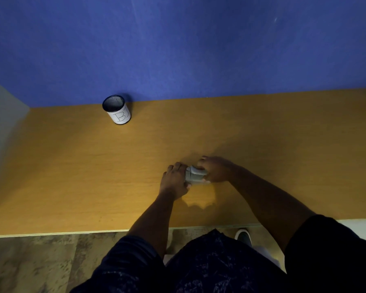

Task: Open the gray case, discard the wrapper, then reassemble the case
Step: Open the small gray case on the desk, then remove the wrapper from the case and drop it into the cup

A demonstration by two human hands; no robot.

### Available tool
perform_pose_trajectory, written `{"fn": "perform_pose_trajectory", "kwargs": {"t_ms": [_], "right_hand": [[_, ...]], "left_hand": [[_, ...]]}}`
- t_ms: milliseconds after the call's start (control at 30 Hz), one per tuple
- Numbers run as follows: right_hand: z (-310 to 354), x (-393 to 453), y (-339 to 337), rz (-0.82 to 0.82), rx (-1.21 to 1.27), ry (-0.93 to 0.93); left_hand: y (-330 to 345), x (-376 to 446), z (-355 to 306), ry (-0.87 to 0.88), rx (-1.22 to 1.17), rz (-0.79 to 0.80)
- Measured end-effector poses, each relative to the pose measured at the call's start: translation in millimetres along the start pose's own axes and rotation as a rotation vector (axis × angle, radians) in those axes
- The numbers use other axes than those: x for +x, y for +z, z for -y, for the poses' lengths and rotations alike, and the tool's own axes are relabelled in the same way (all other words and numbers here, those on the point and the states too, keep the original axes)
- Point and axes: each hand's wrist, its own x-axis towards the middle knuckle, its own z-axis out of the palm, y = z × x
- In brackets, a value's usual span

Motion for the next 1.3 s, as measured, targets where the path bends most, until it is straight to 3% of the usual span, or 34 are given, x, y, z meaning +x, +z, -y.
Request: {"fn": "perform_pose_trajectory", "kwargs": {"t_ms": [267,367,600,767,1300], "right_hand": [[-23.9,-23.8,25.7,-0.262,0.53,0.21],[-29.3,-33.4,32.0,-0.387,0.612,0.332],[-44.0,-63.5,41.0,-0.55,0.476,0.683],[-48.9,-75.8,50.6,-0.629,0.324,0.824],[-45.0,-82.3,53.6,-0.554,0.276,0.844]], "left_hand": [[-1.9,1.5,0.2,0.034,0.025,0.015],[-4.1,2.2,0.6,0.064,0.06,0.016],[-10.9,6.2,1.6,0.153,0.179,0.045],[-13.2,7.4,0.2,0.201,0.22,0.078],[-18.4,10.8,-7.6,0.297,0.352,0.145]]}}
